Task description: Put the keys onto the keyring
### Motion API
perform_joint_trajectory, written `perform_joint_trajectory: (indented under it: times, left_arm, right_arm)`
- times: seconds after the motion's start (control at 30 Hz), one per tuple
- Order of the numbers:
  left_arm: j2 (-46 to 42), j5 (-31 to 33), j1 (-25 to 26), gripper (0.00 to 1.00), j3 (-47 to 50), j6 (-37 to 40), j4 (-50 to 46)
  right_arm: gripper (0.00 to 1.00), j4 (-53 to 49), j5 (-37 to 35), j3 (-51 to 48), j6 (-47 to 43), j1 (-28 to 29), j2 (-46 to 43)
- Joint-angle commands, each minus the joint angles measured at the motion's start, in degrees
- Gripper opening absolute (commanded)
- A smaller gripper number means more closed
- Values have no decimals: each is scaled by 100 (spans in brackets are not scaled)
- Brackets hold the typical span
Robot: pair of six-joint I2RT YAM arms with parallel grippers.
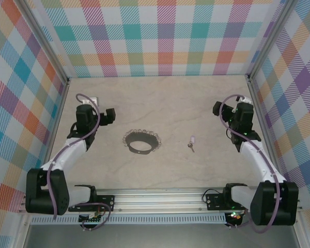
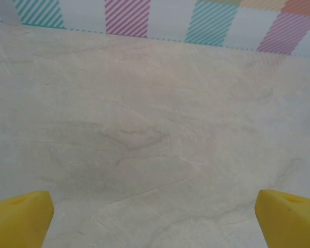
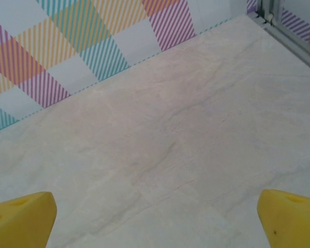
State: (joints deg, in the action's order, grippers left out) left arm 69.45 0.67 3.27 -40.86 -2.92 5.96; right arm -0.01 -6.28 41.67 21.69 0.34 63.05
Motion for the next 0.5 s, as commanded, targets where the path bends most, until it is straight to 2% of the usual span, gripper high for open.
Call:
perform_joint_trajectory:
  times: [0.0,0.13,0.27,0.37,0.47]
  left_arm:
    - [-458,296,-81,100,-327,-870,-1676]
    - [-862,123,-80,100,-606,-1587,-2812]
    - [-1285,-293,-7,100,-600,-1815,-3437]
    - [-1743,-511,64,98,-455,-1817,-3721]
    - [-2079,-538,94,98,-348,-1919,-4030]
  right_arm:
    - [100,-1447,605,345,315,-8,-112]
    - [98,-1982,1400,523,292,6,-234]
    - [94,-2264,2005,392,496,123,-351]
    - [89,-2317,2347,193,661,400,-385]
    - [84,-2345,2583,-2,893,932,-252]
